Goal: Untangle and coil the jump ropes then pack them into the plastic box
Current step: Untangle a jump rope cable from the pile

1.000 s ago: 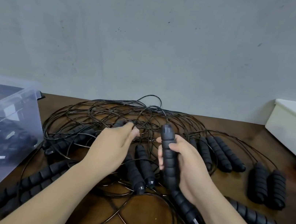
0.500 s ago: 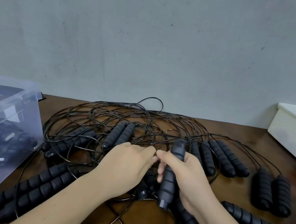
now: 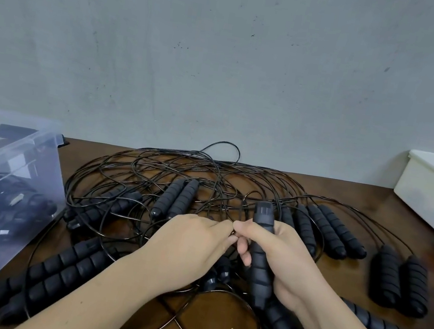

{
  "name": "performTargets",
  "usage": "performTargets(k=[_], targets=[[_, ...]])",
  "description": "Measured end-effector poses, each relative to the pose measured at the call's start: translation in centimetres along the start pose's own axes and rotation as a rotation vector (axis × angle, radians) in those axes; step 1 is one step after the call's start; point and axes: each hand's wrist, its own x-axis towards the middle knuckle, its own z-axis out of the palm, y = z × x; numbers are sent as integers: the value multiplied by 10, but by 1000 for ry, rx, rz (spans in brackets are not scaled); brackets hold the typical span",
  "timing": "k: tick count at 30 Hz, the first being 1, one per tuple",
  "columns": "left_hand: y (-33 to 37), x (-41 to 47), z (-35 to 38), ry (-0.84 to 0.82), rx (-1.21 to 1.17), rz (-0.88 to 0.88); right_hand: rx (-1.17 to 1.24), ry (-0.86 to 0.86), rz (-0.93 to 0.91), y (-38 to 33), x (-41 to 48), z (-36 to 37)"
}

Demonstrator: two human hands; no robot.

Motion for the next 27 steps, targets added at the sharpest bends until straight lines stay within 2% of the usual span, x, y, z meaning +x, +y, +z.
performTargets(k=[5, 10, 13, 15, 21, 24, 27], targets=[[1, 1, -7, -73, -93, -44, 74, 21, -9, -1, 1, 0], [-9, 7, -27, -121, -188, -262, 438, 162, -57, -11, 8, -14], [-22, 8, -34, -144, -209, -358, 526, 251, -62, -12, 12, -23], [-22, 9, -36, -159, -194, -374, 488, 240, -60, -10, 12, -21], [-3, 10, -21, -87, -163, -272, 218, -18, -12, -3, 3, -1], [7, 13, -13, -90, -164, -220, 96, 16, -107, 2, 1, 5], [6, 13, -15, -179, -232, -300, -44, 34, -197, 9, 0, 8]])
